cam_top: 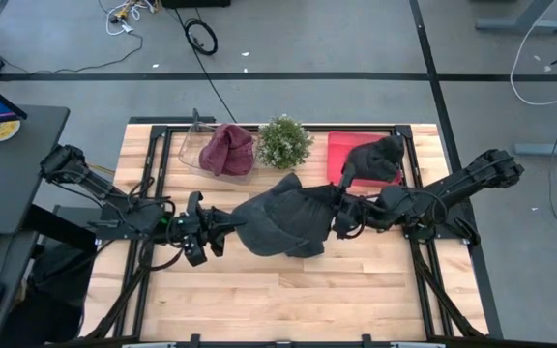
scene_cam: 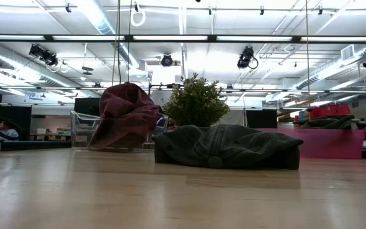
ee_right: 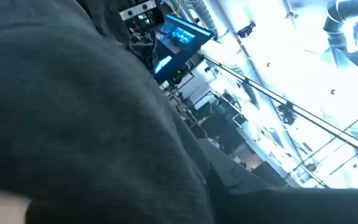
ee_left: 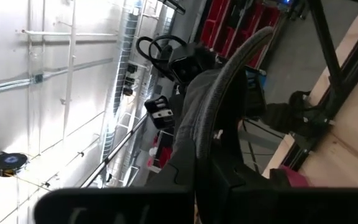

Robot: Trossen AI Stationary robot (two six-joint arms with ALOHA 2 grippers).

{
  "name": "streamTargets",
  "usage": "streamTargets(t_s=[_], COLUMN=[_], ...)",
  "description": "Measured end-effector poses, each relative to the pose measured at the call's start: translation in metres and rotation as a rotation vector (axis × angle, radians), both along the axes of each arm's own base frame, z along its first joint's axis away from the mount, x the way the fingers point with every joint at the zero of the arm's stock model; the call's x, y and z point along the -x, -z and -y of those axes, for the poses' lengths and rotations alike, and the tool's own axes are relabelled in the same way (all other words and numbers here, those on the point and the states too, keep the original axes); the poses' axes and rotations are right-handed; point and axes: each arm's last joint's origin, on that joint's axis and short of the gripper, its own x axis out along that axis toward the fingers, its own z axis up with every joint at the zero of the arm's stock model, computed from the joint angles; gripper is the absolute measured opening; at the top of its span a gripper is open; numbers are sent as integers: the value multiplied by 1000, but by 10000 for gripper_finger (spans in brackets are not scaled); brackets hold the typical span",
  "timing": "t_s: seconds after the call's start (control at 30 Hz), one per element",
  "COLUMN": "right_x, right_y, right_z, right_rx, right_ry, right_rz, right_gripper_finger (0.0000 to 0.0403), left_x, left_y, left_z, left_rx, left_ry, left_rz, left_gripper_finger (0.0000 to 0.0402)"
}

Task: Pick & Place hat
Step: Put the right black cap into the pink bin

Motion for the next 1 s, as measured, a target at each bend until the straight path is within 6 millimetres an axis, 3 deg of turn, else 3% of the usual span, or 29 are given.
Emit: streamTargets(t_s=[0.5, 0.7, 1.0], right_x=[3, 6, 12], right_y=[-7, -10, -11], right_z=[4, 8, 17], right_rx=[133, 141, 164], right_ry=[180, 310, 460], right_rz=[-1, -24, -92], right_gripper_finger=[2, 1, 0], left_x=[-6, -7, -7], left_y=[8, 9, 9], left_z=[-10, -11, -12], left_rx=[213, 264, 357], left_ry=[-35, -42, -45], left_rz=[-49, -52, -38], left_gripper_finger=[34, 76, 172])
